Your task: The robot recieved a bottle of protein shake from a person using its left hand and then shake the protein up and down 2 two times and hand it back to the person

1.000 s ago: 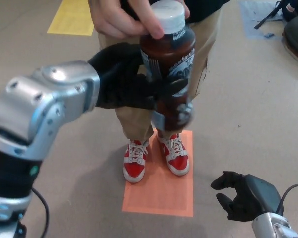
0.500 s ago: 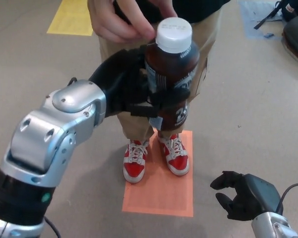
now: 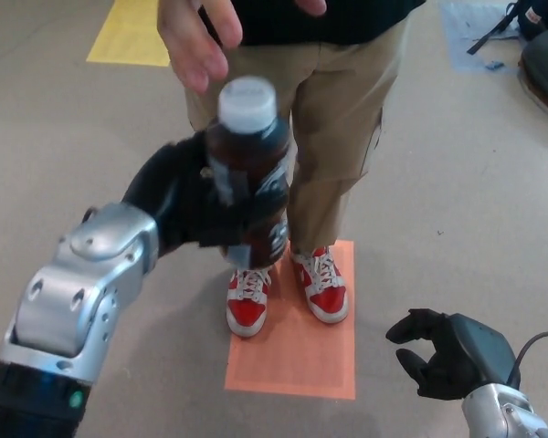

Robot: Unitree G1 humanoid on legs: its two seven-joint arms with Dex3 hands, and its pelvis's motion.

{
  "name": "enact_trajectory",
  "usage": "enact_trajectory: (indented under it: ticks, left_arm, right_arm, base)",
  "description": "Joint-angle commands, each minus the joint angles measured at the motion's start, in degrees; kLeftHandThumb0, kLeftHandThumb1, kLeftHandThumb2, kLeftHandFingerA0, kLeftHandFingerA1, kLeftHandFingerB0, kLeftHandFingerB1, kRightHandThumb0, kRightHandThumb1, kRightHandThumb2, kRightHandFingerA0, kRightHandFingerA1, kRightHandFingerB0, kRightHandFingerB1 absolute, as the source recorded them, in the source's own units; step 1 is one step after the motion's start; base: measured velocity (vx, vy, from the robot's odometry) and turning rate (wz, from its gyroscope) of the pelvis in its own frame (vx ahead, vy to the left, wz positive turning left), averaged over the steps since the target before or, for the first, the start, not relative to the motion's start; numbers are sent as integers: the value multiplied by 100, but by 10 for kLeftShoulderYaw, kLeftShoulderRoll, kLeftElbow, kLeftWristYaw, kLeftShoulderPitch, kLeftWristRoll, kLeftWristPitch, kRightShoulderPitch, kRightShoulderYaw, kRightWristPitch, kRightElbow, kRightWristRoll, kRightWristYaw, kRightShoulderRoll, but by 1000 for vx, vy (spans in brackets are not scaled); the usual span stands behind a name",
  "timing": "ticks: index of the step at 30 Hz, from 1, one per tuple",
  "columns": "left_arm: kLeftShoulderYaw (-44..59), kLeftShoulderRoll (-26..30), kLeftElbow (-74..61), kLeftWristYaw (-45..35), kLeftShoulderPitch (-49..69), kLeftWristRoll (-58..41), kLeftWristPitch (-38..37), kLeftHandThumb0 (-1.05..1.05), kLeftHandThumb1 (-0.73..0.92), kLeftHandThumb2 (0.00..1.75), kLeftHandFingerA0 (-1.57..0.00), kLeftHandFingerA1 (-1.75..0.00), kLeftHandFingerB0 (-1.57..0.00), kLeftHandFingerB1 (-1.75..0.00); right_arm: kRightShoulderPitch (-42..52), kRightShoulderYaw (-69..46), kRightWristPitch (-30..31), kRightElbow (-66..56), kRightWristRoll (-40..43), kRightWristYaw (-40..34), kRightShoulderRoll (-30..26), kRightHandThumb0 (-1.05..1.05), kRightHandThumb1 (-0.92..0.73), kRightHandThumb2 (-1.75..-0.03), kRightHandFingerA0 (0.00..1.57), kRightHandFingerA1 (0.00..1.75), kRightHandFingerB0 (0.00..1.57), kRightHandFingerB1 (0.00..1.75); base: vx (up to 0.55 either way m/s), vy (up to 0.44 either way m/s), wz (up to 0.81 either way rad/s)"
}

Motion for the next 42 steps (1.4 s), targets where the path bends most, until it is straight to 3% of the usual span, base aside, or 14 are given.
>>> enact_trajectory:
  ticks: [1,4,11,16,21,23,25,32,33,34,37,38,41,42]
  left_arm:
    - [8,0,107,1,17,44,-105,-20,82,70,-79,-154,-71,-111]
    - [6,-1,151,2,19,53,-132,-19,82,71,-79,-154,-71,-109]
    - [-12,0,217,-9,20,81,-178,-20,80,74,-86,-144,-72,-108]
    - [32,0,151,-15,-19,41,-144,-27,81,70,-80,-155,-65,-104]
    - [112,-10,66,3,-86,-11,-92,-12,81,71,-74,-154,-67,-110]
    - [95,-20,89,-12,-52,13,-101,-17,80,70,-87,-148,-70,-101]
    - [55,-18,140,-28,-10,50,-111,-21,74,73,-85,-137,-73,-93]
    - [-3,-14,216,-41,18,77,-147,-22,74,75,-85,-140,-73,-108]
    - [14,-13,184,-37,-2,61,-130,-26,82,64,-86,-139,-71,-102]
    - [34,-15,165,-35,-17,43,-125,-21,79,67,-76,-154,-72,-103]
    - [81,-22,119,-22,-52,16,-108,-25,77,68,-78,-151,-74,-101]
    - [110,-29,80,-10,-67,-5,-95,-20,84,65,-72,-164,-65,-109]
    - [87,-40,106,-25,-26,27,-100,-18,76,70,-79,-151,-70,-97]
    - [69,-38,130,-32,-12,44,-96,-23,73,75,-84,-147,-70,-103]
  right_arm:
    - [6,-1,0,5,-3,-5,-1,-42,-71,-74,94,80,80,53]
    - [8,-1,-7,4,-2,-6,0,-43,-69,-80,95,91,79,55]
    - [8,-6,-8,5,3,-2,-3,-46,-72,-75,93,83,78,56]
    - [4,-5,-9,4,0,-5,-3,-44,-71,-76,93,76,79,56]
    - [1,-7,-1,5,1,-3,0,-46,-74,-74,89,75,78,53]
    - [0,-11,0,5,4,-1,-2,-43,-71,-75,91,74,80,53]
    - [1,-12,-3,5,4,-1,-2,-41,-69,-79,94,81,80,53]
    - [-3,-10,-7,4,-1,-4,-6,-48,-75,-73,92,83,78,55]
    - [-3,-9,-6,4,-2,-6,-6,-47,-75,-74,94,85,79,54]
    - [-3,-10,-4,4,-1,-5,-5,-46,-74,-74,95,84,80,54]
    - [-6,-12,0,4,1,-2,0,-45,-74,-75,93,79,80,53]
    - [-8,-13,0,4,2,-2,1,-44,-71,-76,91,74,80,53]
    - [-9,-14,2,4,1,-2,-3,-44,-70,-79,92,77,79,56]
    - [-7,-13,1,4,-1,-6,-4,-43,-68,-80,95,80,80,56]
  base:
    - [0,0,0]
    - [0,0,0]
    - [0,0,0]
    - [0,0,0]
    - [0,0,0]
    - [0,0,0]
    - [0,0,0]
    - [0,0,0]
    - [0,0,13]
    - [0,0,7]
    - [0,0,0]
    - [0,0,0]
    - [0,0,-2]
    - [0,0,0]
